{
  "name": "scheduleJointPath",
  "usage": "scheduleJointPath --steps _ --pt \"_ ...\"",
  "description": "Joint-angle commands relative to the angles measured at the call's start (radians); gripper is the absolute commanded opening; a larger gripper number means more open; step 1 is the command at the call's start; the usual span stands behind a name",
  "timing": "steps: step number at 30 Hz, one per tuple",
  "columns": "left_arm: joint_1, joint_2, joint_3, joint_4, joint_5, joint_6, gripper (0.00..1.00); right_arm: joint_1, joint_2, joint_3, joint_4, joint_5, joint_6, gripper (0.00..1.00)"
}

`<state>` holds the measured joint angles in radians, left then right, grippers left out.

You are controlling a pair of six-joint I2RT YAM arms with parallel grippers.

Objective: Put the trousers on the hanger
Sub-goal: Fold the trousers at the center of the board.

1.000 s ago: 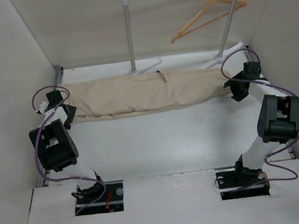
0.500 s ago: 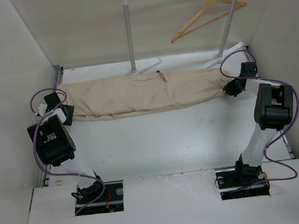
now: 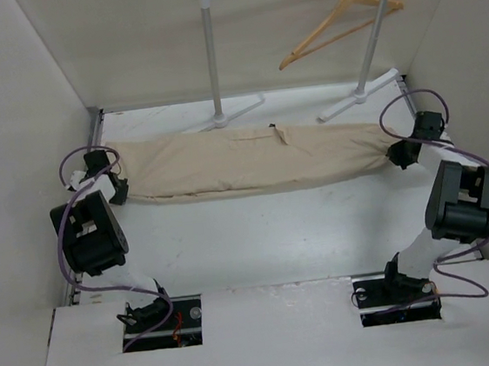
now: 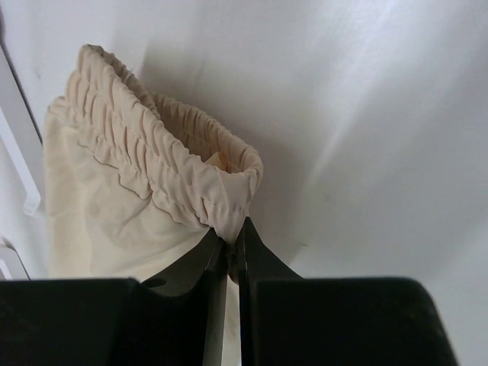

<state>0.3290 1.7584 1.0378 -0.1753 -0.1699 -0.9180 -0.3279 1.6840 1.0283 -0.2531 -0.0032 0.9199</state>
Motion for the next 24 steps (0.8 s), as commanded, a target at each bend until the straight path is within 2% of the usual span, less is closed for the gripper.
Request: scheduleJointPath --steps 1,5,8,11,13,15,18,21,24 --pt "0.012 -0.137 -0.057 -0.154 -0.147 0.01 0.0 -0.053 -0.105 -0.082 0.006 0.098 0.007 0.01" --pt "0.049 -0.249 -0.128 -0.255 -0.206 0.021 0.0 -0.105 -0.207 -0.192 -0.003 0.104 0.025 0.01" --pt "0.037 -0.341 -0.176 -0.355 -0.281 0.028 0.0 -0.127 -0.294 -0.255 -0.044 0.104 0.053 0.02" --pt "-0.009 -0.405 -0.22 -0.424 -0.338 0.033 0.11 -0.121 -0.386 -0.277 -0.11 0.164 0.046 0.05" --pt "-0.011 -0.441 -0.258 -0.438 -0.35 0.034 0.26 -0.101 -0.415 -0.31 -0.11 0.167 0.046 0.18" --pt "0.005 -0.489 -0.266 -0.449 -0.341 0.031 0.35 -0.084 -0.417 -0.339 -0.097 0.135 0.046 0.4" --pt "-0.001 -0.588 -0.222 -0.481 -0.352 0.036 0.44 -0.099 -0.464 -0.344 -0.106 0.091 0.024 0.61" --pt "-0.093 -0.658 -0.147 -0.498 -0.367 0.044 0.47 -0.096 -0.575 -0.335 -0.141 0.098 0.005 0.72" --pt "-0.257 -0.685 -0.12 -0.471 -0.353 0.041 0.47 -0.096 -0.627 -0.309 -0.184 0.112 0.0 0.76"
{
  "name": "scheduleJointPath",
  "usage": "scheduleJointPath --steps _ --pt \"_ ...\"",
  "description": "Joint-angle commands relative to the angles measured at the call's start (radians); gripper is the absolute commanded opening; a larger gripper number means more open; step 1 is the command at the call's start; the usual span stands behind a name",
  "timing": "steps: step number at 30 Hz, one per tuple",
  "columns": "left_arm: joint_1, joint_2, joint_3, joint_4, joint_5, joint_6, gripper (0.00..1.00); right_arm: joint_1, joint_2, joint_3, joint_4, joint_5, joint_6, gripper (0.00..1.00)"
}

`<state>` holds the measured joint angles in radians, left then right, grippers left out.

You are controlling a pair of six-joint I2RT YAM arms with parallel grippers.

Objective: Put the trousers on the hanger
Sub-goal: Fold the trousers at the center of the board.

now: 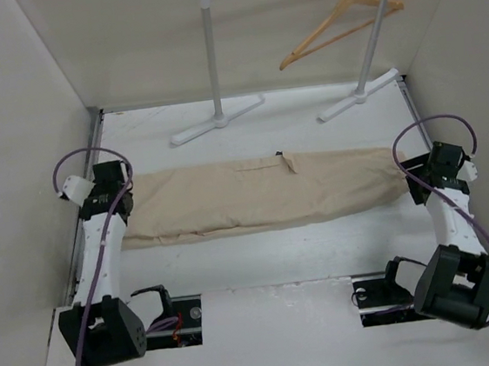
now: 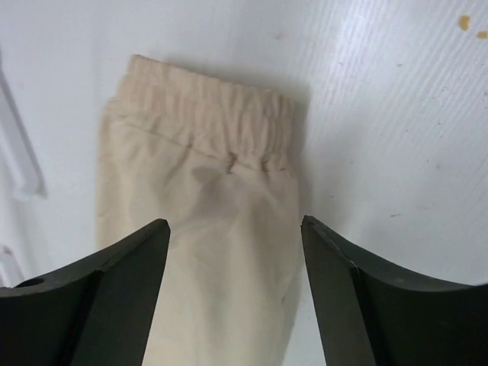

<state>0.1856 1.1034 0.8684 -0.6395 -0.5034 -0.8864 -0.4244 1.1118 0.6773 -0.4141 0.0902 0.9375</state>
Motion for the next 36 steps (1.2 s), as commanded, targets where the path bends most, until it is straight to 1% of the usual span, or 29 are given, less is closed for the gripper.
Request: scheduleJointPath --steps 1,5,8,11,13,16,19,23,27,36 --pt "-0.189 -0.025 0.049 0.006 -0.006 0.001 0.47 0.0 -0.067 0.047 -0.029 0.028 -0.022 0.77" --pt "-0.498 0.054 0.046 0.063 0.019 -0.089 0.46 -0.018 -0.075 0.022 -0.023 0.046 -0.039 0.82" --pt "-0.701 0.154 0.064 0.165 0.052 -0.144 0.45 -0.041 0.003 0.005 0.032 -0.027 -0.066 0.84" --pt "-0.821 0.234 0.087 0.271 0.078 -0.148 0.41 -0.046 0.083 0.002 0.112 -0.098 -0.078 0.84" --pt "-0.876 0.277 0.087 0.329 0.089 -0.144 0.35 -0.043 0.132 0.011 0.153 -0.119 -0.083 0.81" --pt "-0.91 0.318 0.051 0.388 0.134 -0.149 0.22 -0.043 0.178 0.018 0.176 -0.126 -0.094 0.8" --pt "-0.904 0.343 -0.032 0.446 0.172 -0.164 0.15 -0.052 0.21 0.011 0.189 -0.118 -0.097 0.81" --pt "-0.883 0.368 -0.153 0.489 0.204 -0.187 0.13 -0.064 0.237 -0.002 0.184 -0.081 -0.103 0.82" --pt "-0.866 0.365 -0.241 0.518 0.232 -0.201 0.13 -0.06 0.284 0.01 0.187 -0.087 -0.095 0.82" --pt "-0.898 0.316 -0.305 0.514 0.238 -0.204 0.13 -0.053 0.298 0.008 0.189 -0.083 -0.08 0.81"
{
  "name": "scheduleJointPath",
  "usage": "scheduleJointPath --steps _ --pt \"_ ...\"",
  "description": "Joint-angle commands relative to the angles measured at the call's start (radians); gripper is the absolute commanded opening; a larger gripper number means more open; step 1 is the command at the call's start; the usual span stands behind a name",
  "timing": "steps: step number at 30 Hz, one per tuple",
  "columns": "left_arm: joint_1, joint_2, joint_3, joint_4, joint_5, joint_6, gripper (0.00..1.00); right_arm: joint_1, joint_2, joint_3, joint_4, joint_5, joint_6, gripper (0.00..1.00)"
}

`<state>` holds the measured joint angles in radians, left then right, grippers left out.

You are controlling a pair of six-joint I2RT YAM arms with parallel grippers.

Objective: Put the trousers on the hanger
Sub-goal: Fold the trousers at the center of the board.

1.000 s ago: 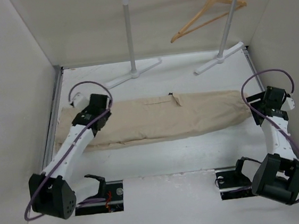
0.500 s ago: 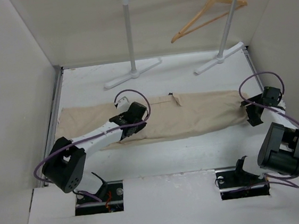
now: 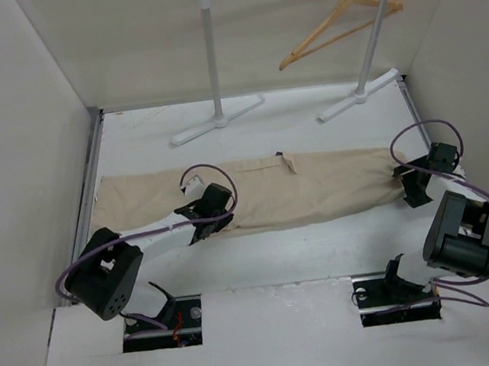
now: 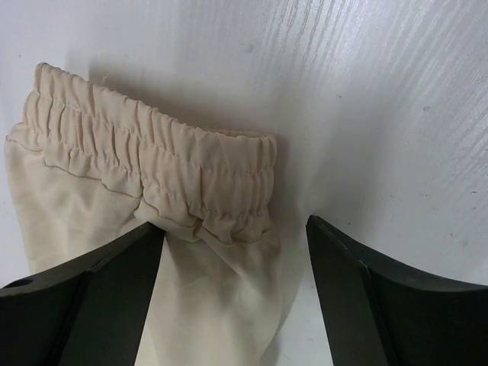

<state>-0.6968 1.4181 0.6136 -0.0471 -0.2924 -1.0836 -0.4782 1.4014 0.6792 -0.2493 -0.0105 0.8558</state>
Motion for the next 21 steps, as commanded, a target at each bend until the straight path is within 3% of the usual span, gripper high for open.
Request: scheduleJointPath --steps 1,2,3,6,16,21 --pt "-0.016 -0.01 -0.057 -0.082 0.027 -0.009 0.13 0.0 0.008 0.006 0.024 0.018 0.002 0.81" --pt "-0.013 -0.022 -0.064 -0.085 0.027 -0.009 0.13 0.0 0.008 0.006 0.024 0.018 0.002 0.81" --pt "-0.008 -0.036 -0.069 -0.086 0.027 -0.009 0.13 0.026 0.099 0.06 0.034 -0.03 0.049 0.5" --pt "0.003 -0.079 -0.074 -0.106 0.027 -0.009 0.14 0.022 0.108 0.059 0.048 -0.055 0.078 0.27" --pt "0.024 -0.146 -0.078 -0.134 0.042 -0.009 0.15 0.017 -0.037 0.016 0.078 -0.003 0.078 0.09" --pt "0.027 -0.189 -0.046 -0.184 0.064 -0.001 0.3 -0.013 -0.211 0.112 -0.022 0.07 0.043 0.1"
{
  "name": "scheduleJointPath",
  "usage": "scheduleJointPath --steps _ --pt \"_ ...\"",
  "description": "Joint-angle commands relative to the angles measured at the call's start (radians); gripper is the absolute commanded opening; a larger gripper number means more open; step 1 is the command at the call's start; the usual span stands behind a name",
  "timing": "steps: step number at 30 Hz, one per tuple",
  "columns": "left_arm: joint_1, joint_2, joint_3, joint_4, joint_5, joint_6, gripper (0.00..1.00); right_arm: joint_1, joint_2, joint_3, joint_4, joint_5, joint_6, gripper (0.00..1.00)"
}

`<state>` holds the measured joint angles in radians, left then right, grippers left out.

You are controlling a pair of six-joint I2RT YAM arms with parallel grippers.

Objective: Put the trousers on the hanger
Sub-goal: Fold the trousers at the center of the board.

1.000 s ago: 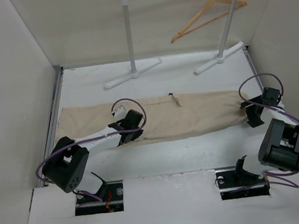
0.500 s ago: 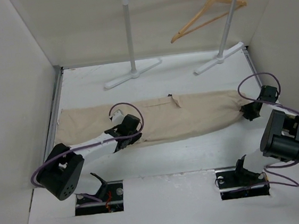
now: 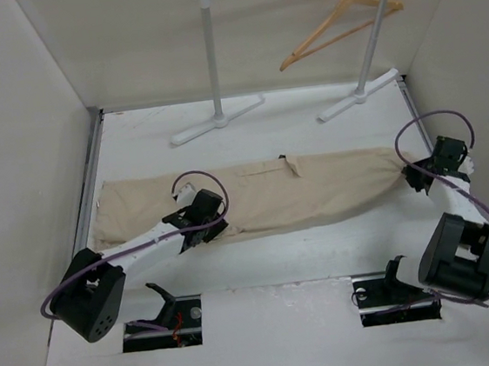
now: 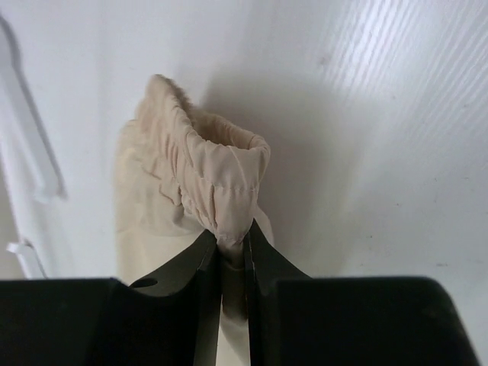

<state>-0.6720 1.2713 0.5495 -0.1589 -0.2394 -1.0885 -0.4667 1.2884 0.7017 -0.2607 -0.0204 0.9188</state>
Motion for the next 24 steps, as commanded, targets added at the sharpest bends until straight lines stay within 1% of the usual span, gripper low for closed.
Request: scheduleJointPath --steps 1,3,6,10,12,15,17,18,21,22,24 --pt "-0.002 -0.052 0.032 -0.086 0.014 0.007 0.33 -0.031 -0.13 0.122 -0.037 0.091 -0.029 0.1" --pt "-0.017 -0.076 0.064 -0.117 0.014 0.012 0.38 -0.039 -0.188 0.191 -0.078 0.1 -0.049 0.1" --pt "-0.047 -0.118 0.128 -0.169 0.003 0.022 0.41 -0.049 -0.262 0.283 -0.12 0.093 -0.07 0.11" --pt "-0.065 -0.17 0.207 -0.255 -0.006 0.047 0.42 -0.043 -0.333 0.395 -0.15 0.062 -0.139 0.12" --pt "-0.068 -0.213 0.23 -0.307 -0.017 0.061 0.42 -0.01 -0.35 0.445 -0.155 0.034 -0.172 0.12" --pt "-0.039 -0.311 0.237 -0.402 -0.043 0.085 0.42 0.097 -0.359 0.522 -0.175 0.011 -0.218 0.12" --pt "0.008 -0.387 0.231 -0.47 -0.064 0.107 0.43 0.198 -0.357 0.573 -0.202 0.017 -0.216 0.12" --pt "0.039 -0.423 0.225 -0.5 -0.073 0.123 0.44 0.267 -0.353 0.591 -0.207 0.029 -0.21 0.12" --pt "0.162 -0.516 0.208 -0.576 -0.075 0.163 0.44 0.473 -0.313 0.653 -0.219 0.129 -0.196 0.12" --pt "0.2 -0.541 0.205 -0.591 -0.074 0.174 0.44 0.578 -0.279 0.688 -0.227 0.184 -0.189 0.12" --pt "0.261 -0.573 0.196 -0.603 -0.066 0.183 0.45 0.725 -0.22 0.735 -0.229 0.256 -0.186 0.12"
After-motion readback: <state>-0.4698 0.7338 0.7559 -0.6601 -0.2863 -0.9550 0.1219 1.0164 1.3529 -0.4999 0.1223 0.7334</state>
